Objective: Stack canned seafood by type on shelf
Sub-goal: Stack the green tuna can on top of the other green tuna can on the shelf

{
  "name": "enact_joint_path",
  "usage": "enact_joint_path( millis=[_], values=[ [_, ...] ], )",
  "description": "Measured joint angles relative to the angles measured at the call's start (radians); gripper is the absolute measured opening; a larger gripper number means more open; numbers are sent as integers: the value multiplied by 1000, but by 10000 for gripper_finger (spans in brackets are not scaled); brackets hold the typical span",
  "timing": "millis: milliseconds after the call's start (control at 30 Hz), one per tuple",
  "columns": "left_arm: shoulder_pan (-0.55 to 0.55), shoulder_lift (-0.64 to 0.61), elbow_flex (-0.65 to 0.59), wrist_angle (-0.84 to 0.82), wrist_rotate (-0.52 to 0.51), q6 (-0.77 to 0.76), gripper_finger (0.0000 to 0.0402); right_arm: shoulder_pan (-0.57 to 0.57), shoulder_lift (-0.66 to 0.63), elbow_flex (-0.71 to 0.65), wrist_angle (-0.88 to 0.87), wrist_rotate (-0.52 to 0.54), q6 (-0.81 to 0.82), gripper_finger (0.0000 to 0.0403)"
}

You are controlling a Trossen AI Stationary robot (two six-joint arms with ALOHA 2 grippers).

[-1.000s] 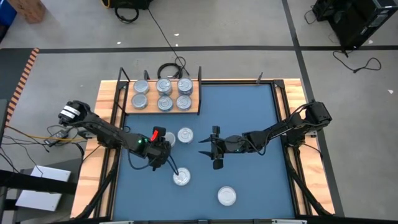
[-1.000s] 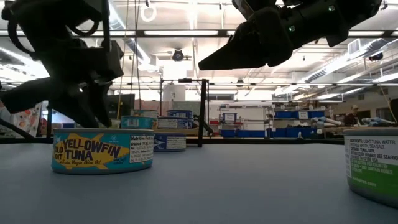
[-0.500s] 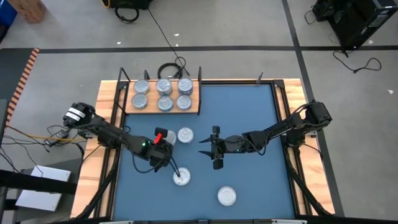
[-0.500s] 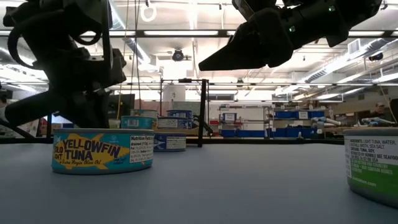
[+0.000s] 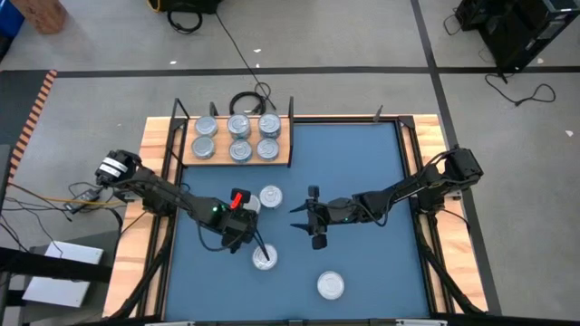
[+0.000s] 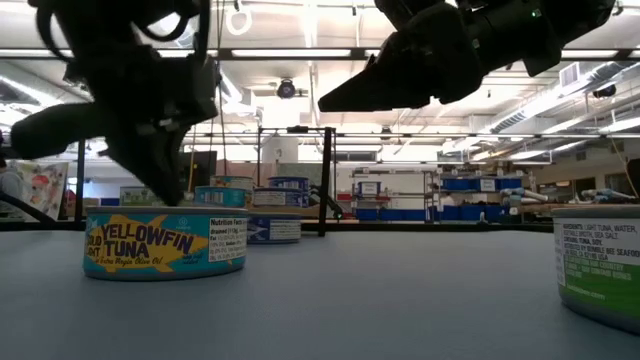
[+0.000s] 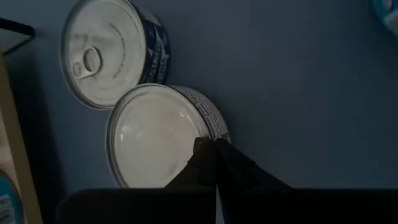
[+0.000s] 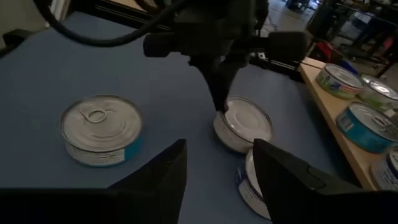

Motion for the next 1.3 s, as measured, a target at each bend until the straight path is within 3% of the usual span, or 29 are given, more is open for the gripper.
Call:
enact_joint_path(
  millis=[267, 567, 833, 1167, 1300],
  values=[
    [0, -2, 69, -11, -1, -10, 0, 1, 84, 41, -11, 31, -22, 216],
    [0, -3, 118, -23, 14, -23, 0, 8, 292, 233, -78, 189, -212, 259],
    [0, -3, 123, -16, 13, -26, 0, 21, 443, 357, -36, 357, -379, 287],
    [0, -4, 123, 17, 6, -24, 0, 19, 503, 378, 105, 377, -480, 274],
    [7, -5, 124, 38, 3, -17, 0, 6, 503, 377, 116, 302, -479, 255]
  ],
)
